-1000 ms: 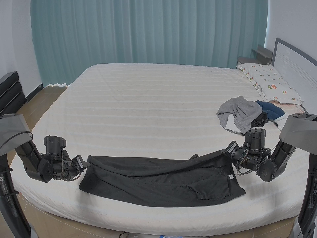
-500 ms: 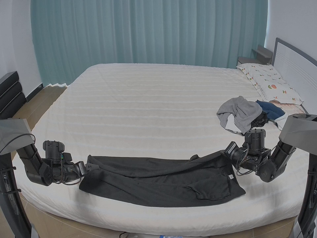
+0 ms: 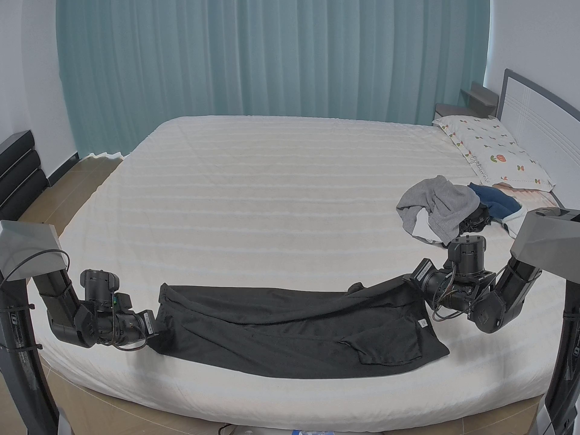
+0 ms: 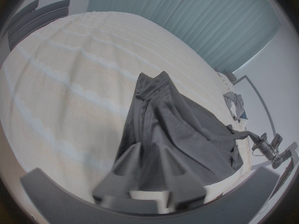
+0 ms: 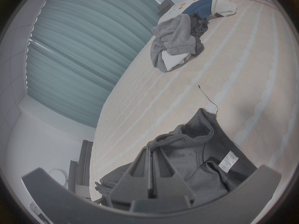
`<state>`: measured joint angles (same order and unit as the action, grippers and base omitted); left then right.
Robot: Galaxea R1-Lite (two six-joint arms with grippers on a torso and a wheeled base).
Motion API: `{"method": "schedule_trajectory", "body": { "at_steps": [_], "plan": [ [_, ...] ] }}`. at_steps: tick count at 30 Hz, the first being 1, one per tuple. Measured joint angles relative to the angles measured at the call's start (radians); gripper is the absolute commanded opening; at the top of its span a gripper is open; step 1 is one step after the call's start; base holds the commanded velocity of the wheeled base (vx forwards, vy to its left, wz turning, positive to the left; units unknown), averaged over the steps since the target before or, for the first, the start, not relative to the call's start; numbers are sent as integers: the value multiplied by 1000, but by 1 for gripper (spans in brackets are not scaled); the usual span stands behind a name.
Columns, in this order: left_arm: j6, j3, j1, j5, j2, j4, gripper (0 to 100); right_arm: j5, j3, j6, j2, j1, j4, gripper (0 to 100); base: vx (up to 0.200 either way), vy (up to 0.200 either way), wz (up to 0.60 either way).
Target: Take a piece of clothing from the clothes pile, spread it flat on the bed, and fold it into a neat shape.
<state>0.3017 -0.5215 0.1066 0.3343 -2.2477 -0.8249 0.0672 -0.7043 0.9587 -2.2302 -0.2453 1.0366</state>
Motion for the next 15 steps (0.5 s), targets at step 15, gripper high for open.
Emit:
{"method": "schedule_trajectory", "body": {
  "at_steps": [15],
  "plan": [
    [-112, 104, 43, -27, 61, 4, 0, 0, 0, 0, 2, 2, 0, 0, 0, 0, 0]
  ]
}}
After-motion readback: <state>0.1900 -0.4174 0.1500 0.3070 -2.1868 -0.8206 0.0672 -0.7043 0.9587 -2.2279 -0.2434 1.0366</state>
